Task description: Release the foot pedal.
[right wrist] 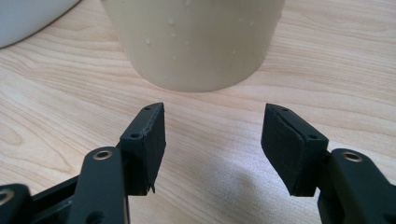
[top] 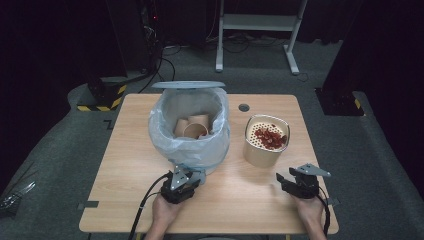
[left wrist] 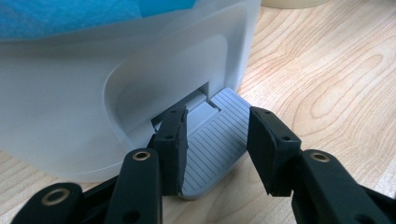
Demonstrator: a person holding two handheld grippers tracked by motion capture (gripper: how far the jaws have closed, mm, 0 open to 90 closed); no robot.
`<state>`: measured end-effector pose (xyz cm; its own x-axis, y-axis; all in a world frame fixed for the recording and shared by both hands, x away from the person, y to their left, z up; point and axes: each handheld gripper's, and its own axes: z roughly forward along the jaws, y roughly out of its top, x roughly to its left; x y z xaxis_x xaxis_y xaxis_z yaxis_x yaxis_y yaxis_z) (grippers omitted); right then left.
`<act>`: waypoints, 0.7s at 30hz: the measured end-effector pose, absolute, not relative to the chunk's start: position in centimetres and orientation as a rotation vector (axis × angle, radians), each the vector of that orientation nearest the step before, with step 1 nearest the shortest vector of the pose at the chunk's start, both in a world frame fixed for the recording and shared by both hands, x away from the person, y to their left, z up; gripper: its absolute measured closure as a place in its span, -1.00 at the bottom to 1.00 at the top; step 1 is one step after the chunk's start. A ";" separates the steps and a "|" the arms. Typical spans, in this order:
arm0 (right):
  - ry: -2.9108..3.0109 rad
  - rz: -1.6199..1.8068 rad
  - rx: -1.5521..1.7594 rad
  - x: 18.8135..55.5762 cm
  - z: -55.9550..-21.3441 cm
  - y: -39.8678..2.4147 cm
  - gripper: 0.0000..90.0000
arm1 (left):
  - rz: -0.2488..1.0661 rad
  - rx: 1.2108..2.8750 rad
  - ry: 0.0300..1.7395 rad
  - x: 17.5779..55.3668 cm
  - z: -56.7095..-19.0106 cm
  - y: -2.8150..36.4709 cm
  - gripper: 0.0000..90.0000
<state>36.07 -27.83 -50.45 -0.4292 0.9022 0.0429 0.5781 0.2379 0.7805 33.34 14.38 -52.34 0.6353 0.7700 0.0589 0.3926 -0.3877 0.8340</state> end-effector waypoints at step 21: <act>2.133 0.916 1.373 36.5 -52.3 -27.8 -0.20 | 0.565 2.010 0.918 33.3 -52.4 14.2 0.27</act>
